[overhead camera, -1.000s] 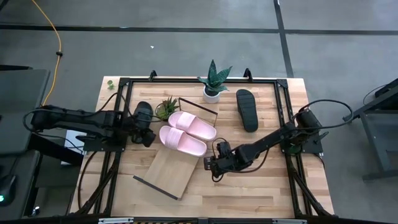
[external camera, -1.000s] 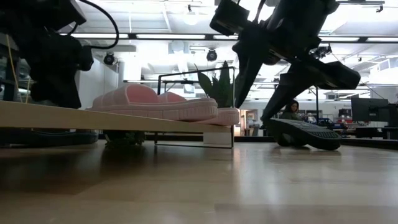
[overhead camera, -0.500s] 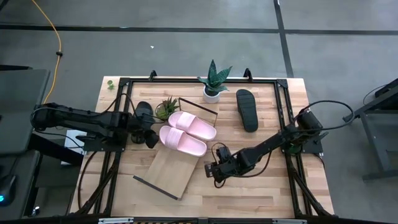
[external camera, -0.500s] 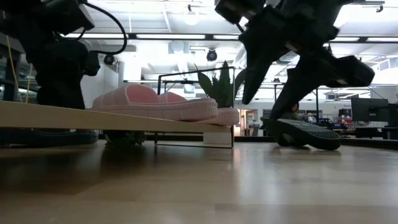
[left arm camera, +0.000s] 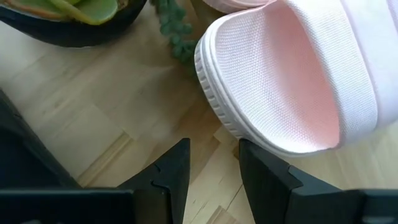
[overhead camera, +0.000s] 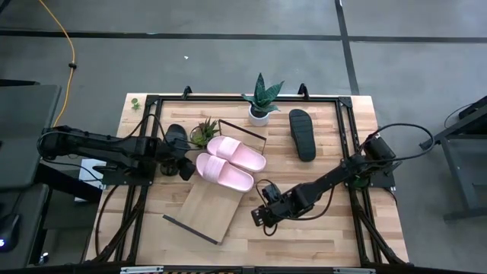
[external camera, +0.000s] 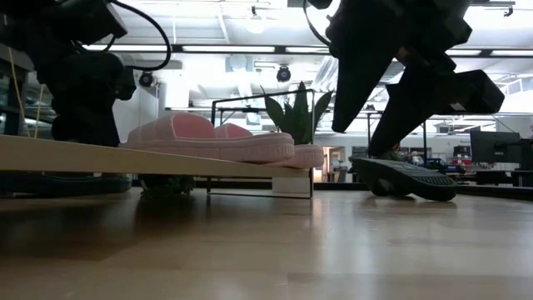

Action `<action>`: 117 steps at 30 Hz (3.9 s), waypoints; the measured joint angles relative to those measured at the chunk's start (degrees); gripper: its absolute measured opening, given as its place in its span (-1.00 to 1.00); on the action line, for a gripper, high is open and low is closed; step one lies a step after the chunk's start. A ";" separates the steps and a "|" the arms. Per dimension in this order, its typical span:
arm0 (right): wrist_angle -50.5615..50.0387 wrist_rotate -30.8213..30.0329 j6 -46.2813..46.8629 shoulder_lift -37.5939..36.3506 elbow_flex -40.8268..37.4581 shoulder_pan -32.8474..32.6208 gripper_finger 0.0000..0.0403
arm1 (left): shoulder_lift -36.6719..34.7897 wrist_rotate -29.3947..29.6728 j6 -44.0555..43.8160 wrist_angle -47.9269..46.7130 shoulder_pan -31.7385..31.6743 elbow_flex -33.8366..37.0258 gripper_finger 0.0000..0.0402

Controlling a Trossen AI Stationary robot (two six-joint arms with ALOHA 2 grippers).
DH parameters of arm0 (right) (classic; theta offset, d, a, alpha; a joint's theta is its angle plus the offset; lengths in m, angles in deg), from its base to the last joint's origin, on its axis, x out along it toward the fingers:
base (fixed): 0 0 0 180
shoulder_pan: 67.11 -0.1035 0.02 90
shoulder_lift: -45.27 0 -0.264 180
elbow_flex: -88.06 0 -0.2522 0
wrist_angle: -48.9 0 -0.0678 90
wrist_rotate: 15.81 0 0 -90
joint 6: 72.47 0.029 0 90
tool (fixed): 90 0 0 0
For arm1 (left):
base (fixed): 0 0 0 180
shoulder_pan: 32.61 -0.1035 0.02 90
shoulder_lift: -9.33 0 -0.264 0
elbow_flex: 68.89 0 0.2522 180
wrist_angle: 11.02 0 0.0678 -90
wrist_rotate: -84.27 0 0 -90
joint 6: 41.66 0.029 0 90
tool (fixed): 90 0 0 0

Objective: Pick and place slides into the shelf
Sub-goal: Adjust the pink slide on the shelf, then put the left black slide on the shelf

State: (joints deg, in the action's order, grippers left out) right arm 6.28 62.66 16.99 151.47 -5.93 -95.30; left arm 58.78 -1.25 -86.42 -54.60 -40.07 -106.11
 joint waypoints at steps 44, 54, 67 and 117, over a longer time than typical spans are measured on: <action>-38.85 -22.08 6.60 -20.90 0.02 4.61 -0.27 | -9.60 10.31 2.35 -35.74 -0.02 -21.77 -0.37; -38.97 -21.57 -2.19 -23.50 0.02 8.40 -0.27 | -9.56 12.46 3.19 -42.77 -0.03 -24.24 -0.37; -37.09 -19.88 -6.81 -23.47 0.02 10.72 -0.27 | -6.93 8.13 14.85 -45.28 -4.87 -29.73 -0.37; -34.29 -24.14 -8.53 -23.43 0.02 10.54 -0.27 | 29.33 -13.14 60.66 -37.32 -48.46 -31.01 -0.37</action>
State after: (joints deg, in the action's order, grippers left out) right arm -28.01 38.52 8.46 128.04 -5.90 -84.76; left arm 88.10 -14.39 -25.76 -91.92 -88.53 -137.13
